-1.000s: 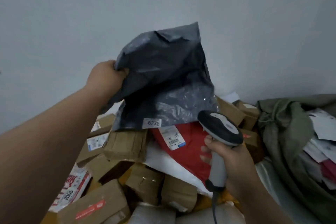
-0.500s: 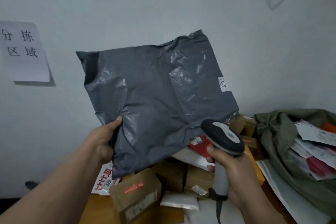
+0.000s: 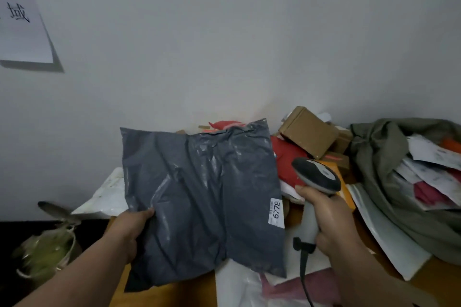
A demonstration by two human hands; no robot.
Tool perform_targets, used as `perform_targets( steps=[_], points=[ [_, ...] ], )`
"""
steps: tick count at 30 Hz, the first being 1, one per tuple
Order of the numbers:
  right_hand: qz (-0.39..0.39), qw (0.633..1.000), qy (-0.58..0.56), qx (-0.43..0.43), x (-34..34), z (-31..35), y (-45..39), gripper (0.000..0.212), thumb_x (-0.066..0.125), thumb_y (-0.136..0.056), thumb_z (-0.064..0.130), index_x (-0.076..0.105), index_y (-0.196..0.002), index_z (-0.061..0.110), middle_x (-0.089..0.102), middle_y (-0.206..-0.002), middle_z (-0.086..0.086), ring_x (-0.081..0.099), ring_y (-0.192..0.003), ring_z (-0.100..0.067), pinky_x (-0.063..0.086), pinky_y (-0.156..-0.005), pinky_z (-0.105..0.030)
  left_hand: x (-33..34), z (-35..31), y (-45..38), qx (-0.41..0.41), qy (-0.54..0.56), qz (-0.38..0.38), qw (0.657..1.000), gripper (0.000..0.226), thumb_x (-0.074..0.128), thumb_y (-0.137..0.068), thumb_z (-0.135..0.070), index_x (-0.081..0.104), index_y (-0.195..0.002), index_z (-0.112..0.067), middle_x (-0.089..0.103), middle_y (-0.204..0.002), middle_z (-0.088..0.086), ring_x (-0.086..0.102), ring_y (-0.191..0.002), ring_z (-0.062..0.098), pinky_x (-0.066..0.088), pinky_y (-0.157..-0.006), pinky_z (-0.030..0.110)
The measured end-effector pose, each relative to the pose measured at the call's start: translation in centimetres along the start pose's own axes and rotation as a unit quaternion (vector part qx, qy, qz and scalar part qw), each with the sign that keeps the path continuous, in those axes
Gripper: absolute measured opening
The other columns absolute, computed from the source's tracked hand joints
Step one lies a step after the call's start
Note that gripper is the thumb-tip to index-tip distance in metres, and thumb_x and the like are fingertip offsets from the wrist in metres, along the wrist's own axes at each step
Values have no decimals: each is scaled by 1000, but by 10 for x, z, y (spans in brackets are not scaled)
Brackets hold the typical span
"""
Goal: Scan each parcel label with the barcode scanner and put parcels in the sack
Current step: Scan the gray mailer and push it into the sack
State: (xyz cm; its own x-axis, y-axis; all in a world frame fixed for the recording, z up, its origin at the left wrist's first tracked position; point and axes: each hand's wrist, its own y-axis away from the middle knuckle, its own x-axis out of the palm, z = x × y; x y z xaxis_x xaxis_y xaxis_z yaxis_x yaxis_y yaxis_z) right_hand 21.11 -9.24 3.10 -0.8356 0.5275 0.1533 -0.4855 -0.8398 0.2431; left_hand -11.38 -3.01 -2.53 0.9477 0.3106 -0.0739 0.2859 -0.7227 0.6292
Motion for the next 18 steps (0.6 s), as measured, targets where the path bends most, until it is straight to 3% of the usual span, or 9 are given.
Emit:
perform_targets(
  steps=[3, 4, 7, 8, 11, 13, 16, 18],
  points=[
    [18, 999, -7, 38, -4, -17, -20, 68, 88, -47, 32, 72, -110, 12, 76, -103, -12, 70, -98, -36, 53, -94, -58, 13, 4, -5, -3, 10, 10, 1000, 48, 63, -97, -19, 49, -140, -2, 58, -131, 21, 55, -99, 38, 44, -91, 53],
    [39, 997, -12, 59, -2, -20, -24, 64, 88, -50, 27, 72, -110, 10, 76, -102, -14, 71, -96, -37, 53, -93, -57, 17, 4, -5, -2, 12, 8, 1000, 49, 63, -97, -20, 48, -141, -3, 58, -132, 20, 55, -100, 38, 44, -91, 53],
    [97, 990, -28, 97, 8, -26, -32, 29, 76, -77, 7, 73, -105, 5, 76, -99, -19, 74, -87, -34, 58, -84, -51, 27, 1, -5, 0, 6, 1, 1000, 54, 66, -95, -26, 47, -143, -10, 59, -129, 17, 57, -105, 40, 45, -98, 56],
    [125, 986, -33, 102, 14, -29, -32, 25, 74, -79, 6, 74, -104, 4, 75, -101, -20, 73, -90, -35, 57, -87, -53, 30, 1, -6, 3, 4, 7, 1000, 54, 66, -94, -28, 47, -143, -13, 60, -127, 16, 58, -106, 40, 45, -100, 58],
    [214, 970, -39, 111, 40, -38, -29, 30, 77, -76, 11, 76, -105, 7, 74, -109, -18, 69, -105, -37, 50, -99, -56, 41, -2, -1, 26, 0, 32, 999, 50, 64, -95, -34, 50, -140, -16, 63, -117, 10, 60, -103, 35, 46, -99, 54],
    [255, 958, -30, 131, 60, -43, -23, 33, 76, -78, 10, 74, -110, 7, 73, -110, -18, 69, -106, -36, 53, -97, -53, 49, -2, 4, 44, 0, 62, 997, 47, 63, -93, -45, 54, -133, -20, 66, -112, 6, 62, -101, 32, 47, -95, 48],
    [277, 951, -13, 139, 86, -51, -16, 31, 77, -78, 11, 74, -108, 7, 75, -105, -18, 70, -102, -35, 57, -88, -44, 58, -2, 12, 55, -17, 118, 991, 74, 63, -73, -77, 56, -131, -32, 65, -124, 2, 60, -114, 29, 44, -105, 50],
    [275, 950, -16, 145, 96, -55, -16, 32, 78, -76, 13, 74, -107, 7, 75, -104, -18, 70, -102, -35, 56, -91, -46, 59, -1, 14, 84, -45, 134, 986, 91, 67, -59, -86, 52, -135, -39, 60, -132, -3, 55, -123, 27, 41, -109, 51]
  ],
)
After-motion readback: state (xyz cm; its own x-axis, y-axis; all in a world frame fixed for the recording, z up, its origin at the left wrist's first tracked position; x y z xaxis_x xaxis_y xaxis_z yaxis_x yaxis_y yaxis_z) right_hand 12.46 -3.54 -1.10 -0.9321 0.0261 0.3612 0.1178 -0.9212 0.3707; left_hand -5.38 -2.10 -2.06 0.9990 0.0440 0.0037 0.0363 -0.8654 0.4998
